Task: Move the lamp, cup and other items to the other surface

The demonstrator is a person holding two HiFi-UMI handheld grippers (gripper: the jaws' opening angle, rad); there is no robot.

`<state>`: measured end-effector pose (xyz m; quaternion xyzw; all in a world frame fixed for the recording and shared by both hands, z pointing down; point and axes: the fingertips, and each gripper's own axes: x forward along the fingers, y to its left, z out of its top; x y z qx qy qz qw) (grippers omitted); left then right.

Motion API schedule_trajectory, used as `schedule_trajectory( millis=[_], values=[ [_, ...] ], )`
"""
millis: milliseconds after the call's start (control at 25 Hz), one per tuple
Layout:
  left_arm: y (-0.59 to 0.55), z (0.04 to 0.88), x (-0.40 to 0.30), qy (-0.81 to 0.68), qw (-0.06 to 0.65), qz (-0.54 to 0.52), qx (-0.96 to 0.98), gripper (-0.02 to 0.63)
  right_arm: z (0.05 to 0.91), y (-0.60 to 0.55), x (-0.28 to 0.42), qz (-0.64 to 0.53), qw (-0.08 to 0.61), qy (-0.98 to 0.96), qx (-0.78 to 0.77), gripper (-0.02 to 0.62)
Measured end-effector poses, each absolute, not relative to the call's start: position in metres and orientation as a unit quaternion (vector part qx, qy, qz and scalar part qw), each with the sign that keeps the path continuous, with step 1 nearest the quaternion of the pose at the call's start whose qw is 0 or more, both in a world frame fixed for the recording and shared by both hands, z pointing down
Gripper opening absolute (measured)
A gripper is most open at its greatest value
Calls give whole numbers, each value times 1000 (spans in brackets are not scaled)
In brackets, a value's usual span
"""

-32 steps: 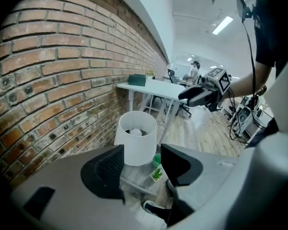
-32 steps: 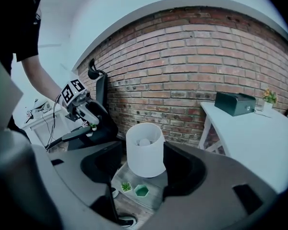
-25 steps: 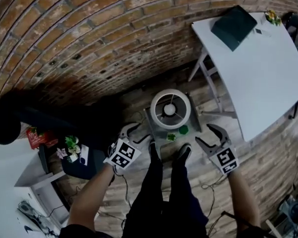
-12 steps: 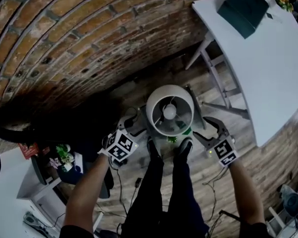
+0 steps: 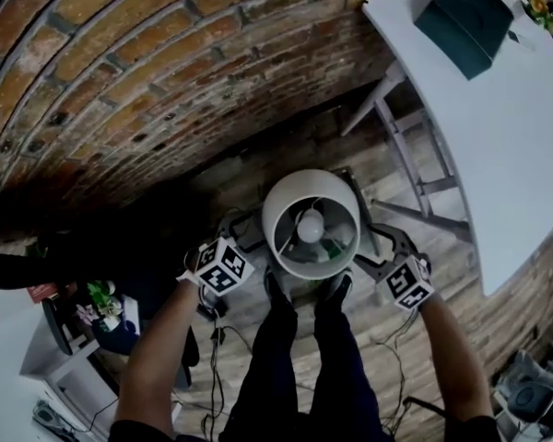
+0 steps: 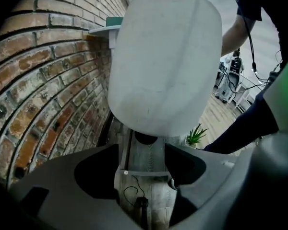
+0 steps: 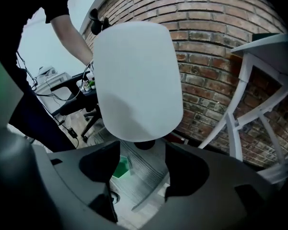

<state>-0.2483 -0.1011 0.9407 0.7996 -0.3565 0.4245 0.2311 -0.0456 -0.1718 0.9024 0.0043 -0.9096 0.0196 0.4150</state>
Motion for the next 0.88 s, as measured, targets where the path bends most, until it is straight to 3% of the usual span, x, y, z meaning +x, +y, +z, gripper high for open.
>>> schedule_trajectory(
  millis=[280,640,880],
  values=[
    [-113,957,-247,-350,238,392,817,298,933,-182,-49,3,421,-907,-8,316],
    [-132,960,-235,-314,172,426,831,298,939,-189,-61,-24,425,-904,-35,368],
    [-131,959,-234,-312,164,428,832,298,942,-185,-67,-45,430,-900,-58,377]
  ],
)
